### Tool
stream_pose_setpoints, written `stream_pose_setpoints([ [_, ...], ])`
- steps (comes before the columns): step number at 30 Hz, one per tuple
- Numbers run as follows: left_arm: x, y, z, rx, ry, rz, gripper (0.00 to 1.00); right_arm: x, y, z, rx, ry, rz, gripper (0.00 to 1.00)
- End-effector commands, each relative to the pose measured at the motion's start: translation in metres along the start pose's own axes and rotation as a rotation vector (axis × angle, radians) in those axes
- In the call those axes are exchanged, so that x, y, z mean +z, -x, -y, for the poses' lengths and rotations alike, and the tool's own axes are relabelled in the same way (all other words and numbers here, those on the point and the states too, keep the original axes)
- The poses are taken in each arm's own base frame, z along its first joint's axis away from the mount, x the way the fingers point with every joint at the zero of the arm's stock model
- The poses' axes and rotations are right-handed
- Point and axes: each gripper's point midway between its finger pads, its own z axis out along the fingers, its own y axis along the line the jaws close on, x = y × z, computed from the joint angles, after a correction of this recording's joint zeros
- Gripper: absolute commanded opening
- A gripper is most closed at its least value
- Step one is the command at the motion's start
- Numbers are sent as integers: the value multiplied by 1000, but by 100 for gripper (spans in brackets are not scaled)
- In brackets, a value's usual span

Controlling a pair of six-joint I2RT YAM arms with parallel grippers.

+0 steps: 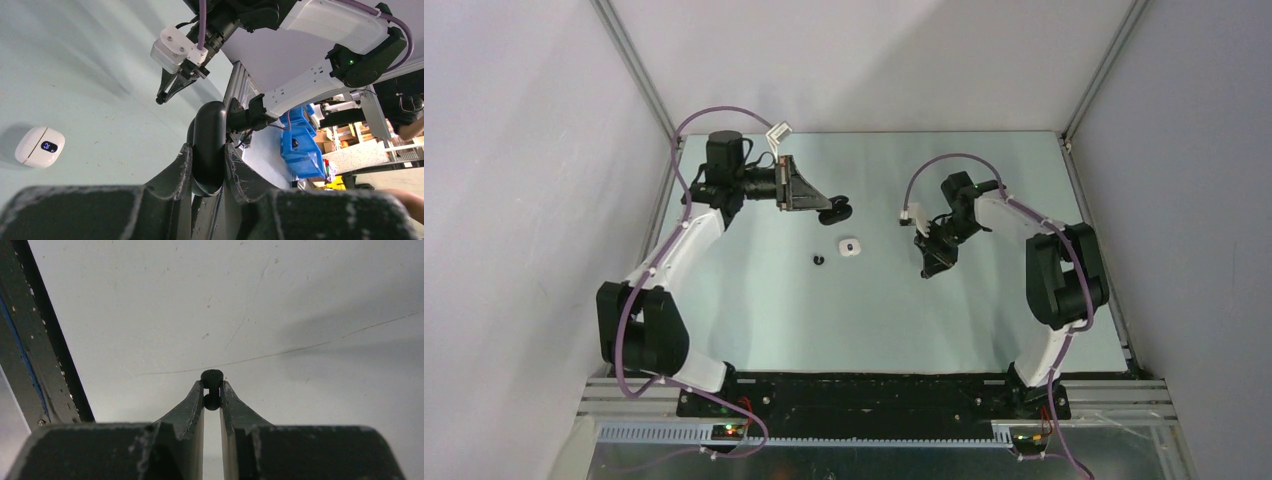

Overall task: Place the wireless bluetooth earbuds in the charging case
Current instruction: Adjust the earbud at the center of the board.

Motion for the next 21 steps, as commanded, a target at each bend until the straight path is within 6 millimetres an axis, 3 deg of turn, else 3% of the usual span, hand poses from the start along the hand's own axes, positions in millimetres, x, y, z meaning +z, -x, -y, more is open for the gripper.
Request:
stream_pose_setpoints([
  [1, -1, 1, -2, 22, 1, 7, 0, 7, 8, 7, 102, 1, 33, 3],
  [15, -3, -2, 3, 25, -2, 9, 0, 36, -24, 26, 355, 61, -26, 6],
  [21, -3, -2, 4, 22, -4, 8, 0, 40, -24, 27, 438, 112, -11, 23],
])
